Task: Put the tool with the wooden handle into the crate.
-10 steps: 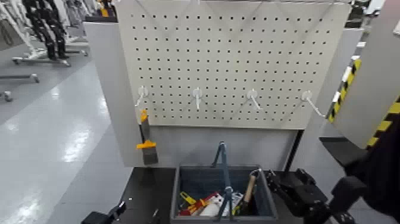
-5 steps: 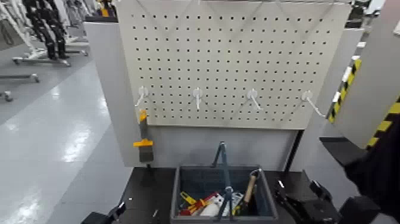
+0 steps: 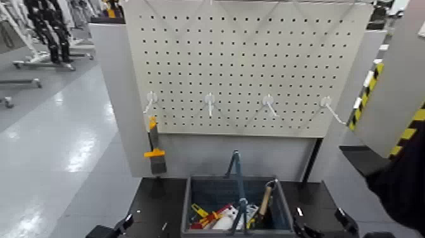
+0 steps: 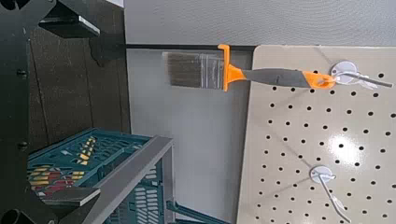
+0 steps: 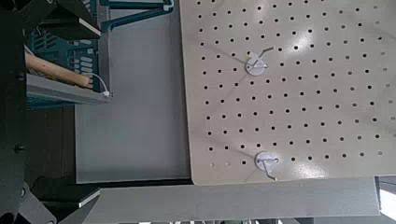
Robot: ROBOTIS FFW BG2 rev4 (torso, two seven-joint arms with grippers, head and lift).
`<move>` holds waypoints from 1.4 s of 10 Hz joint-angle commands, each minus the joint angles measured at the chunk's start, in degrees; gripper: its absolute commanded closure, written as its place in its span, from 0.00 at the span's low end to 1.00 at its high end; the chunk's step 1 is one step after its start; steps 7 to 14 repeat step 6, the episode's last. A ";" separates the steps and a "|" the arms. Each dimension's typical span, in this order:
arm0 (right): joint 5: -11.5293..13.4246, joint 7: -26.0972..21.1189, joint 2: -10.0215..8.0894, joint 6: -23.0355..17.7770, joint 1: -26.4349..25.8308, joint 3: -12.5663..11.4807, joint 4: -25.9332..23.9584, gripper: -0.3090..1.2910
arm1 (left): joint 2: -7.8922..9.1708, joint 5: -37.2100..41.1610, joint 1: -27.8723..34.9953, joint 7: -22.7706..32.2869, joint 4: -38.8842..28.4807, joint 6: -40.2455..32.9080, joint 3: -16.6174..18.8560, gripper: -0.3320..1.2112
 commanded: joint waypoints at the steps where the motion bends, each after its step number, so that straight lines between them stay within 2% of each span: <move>1: 2.69 -1.93 0.67 -2.04 1.78 1.29 0.59 0.27 | 0.00 0.00 0.09 0.00 0.03 0.05 0.09 0.29; 5: 4.62 -6.24 0.58 -4.76 3.28 3.05 0.76 0.27 | 0.00 0.00 0.09 -0.18 -0.05 0.05 0.17 0.29; 14: 4.71 -6.32 0.58 -4.68 3.28 3.14 0.85 0.27 | 0.00 0.00 0.09 -0.18 -0.05 0.05 0.17 0.29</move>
